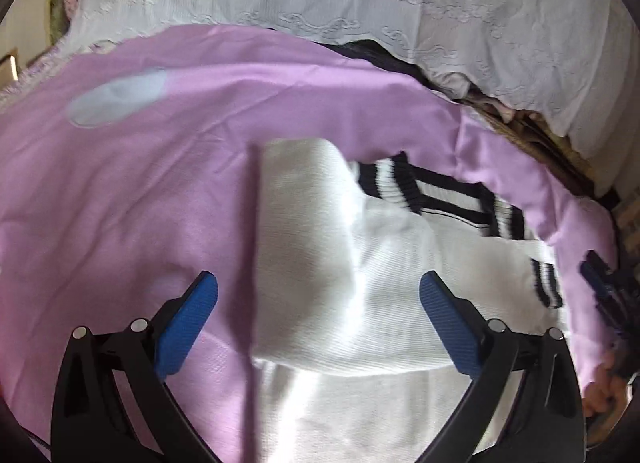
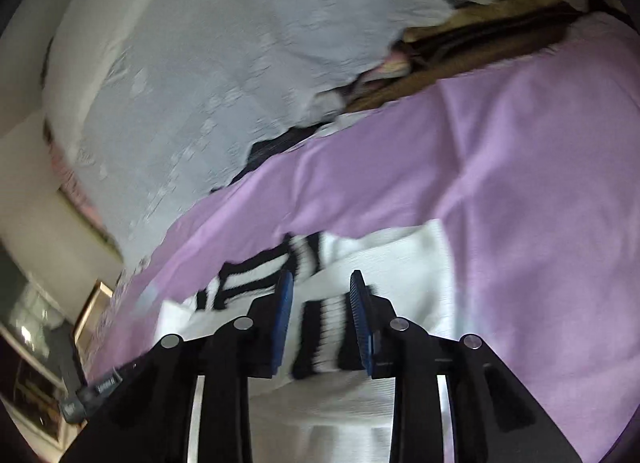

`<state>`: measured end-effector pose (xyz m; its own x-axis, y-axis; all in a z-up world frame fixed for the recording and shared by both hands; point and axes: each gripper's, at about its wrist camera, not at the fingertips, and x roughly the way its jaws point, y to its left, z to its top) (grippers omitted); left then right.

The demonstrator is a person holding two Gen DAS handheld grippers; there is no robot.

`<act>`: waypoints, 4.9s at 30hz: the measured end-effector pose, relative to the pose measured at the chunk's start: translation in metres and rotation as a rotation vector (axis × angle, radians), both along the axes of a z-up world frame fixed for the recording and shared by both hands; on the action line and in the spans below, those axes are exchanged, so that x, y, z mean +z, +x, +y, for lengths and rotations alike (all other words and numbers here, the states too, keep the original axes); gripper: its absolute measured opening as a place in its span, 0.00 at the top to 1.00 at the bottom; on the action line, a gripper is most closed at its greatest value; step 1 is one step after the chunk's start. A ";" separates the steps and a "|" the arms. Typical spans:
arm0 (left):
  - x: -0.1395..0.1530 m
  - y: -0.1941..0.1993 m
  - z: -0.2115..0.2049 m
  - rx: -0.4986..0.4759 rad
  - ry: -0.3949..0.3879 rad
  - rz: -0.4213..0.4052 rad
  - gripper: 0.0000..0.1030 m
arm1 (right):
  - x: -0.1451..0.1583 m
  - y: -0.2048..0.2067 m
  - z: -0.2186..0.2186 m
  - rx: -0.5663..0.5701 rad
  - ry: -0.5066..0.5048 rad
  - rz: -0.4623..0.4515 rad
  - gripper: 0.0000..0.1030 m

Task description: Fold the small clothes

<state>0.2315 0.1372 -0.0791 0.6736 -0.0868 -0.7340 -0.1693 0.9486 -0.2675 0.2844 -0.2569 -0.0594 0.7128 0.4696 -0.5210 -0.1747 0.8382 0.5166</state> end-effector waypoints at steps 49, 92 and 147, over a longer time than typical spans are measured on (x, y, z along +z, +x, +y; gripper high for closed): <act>0.009 0.004 0.017 0.089 0.160 0.024 0.04 | -0.034 0.006 0.028 0.113 -0.090 0.045 0.37; -0.037 -0.200 -0.048 -0.323 0.144 0.072 0.04 | -0.043 -0.186 -0.046 0.021 -0.125 0.106 0.28; -0.046 -0.273 -0.045 -0.506 -0.350 0.033 0.78 | -0.055 -0.309 -0.042 0.304 0.057 0.176 0.83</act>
